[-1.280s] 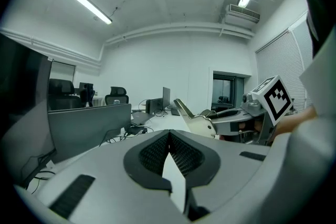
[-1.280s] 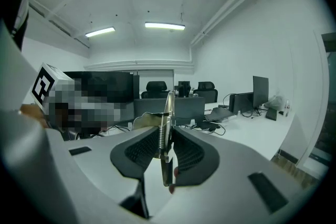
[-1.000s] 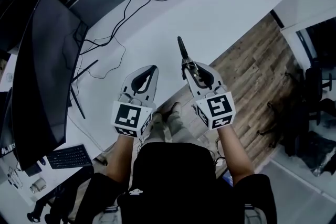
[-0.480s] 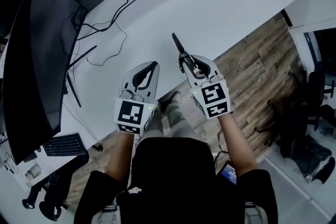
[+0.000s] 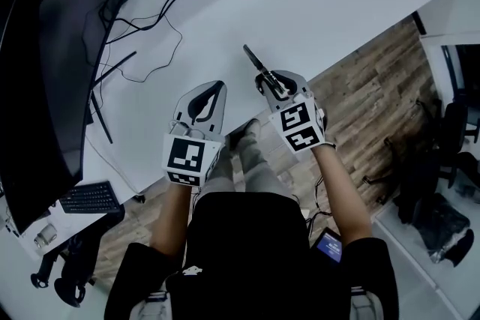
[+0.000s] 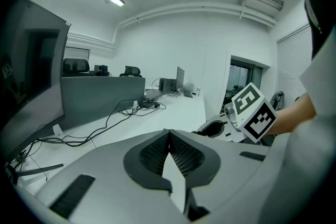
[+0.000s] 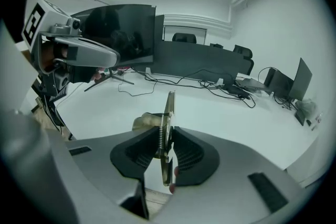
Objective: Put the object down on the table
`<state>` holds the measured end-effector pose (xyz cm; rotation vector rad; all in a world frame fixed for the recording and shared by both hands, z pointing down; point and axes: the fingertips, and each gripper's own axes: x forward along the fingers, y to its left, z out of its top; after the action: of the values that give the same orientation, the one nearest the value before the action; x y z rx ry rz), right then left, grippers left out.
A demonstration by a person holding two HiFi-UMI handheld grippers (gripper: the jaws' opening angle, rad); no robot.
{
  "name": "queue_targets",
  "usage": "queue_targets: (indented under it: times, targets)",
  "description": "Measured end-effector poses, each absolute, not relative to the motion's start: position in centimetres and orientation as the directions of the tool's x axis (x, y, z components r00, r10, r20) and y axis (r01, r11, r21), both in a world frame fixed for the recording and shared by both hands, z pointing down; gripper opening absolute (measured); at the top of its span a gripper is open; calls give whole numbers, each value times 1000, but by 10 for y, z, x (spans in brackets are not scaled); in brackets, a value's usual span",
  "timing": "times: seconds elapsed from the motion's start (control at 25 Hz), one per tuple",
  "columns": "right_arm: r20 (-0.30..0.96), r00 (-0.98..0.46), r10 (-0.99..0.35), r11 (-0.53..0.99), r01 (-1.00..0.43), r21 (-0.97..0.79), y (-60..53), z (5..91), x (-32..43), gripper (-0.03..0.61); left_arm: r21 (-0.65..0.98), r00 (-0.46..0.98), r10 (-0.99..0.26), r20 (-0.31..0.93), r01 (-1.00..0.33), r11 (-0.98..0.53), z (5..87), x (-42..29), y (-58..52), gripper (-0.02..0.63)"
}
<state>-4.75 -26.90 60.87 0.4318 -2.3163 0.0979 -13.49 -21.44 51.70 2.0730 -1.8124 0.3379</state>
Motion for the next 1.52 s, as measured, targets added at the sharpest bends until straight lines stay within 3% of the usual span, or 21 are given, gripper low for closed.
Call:
queue_targets:
  times: [0.84, 1.52]
  targets:
    - [824, -475, -308, 945, -55, 321, -296, 687, -65, 100, 150, 154, -859, 488, -984, -91, 567, -140, -204, 14]
    - [810, -409, -421, 835, 175, 522, -310, 718, -63, 101, 171, 165, -843, 512, -981, -88, 587, -134, -201, 14]
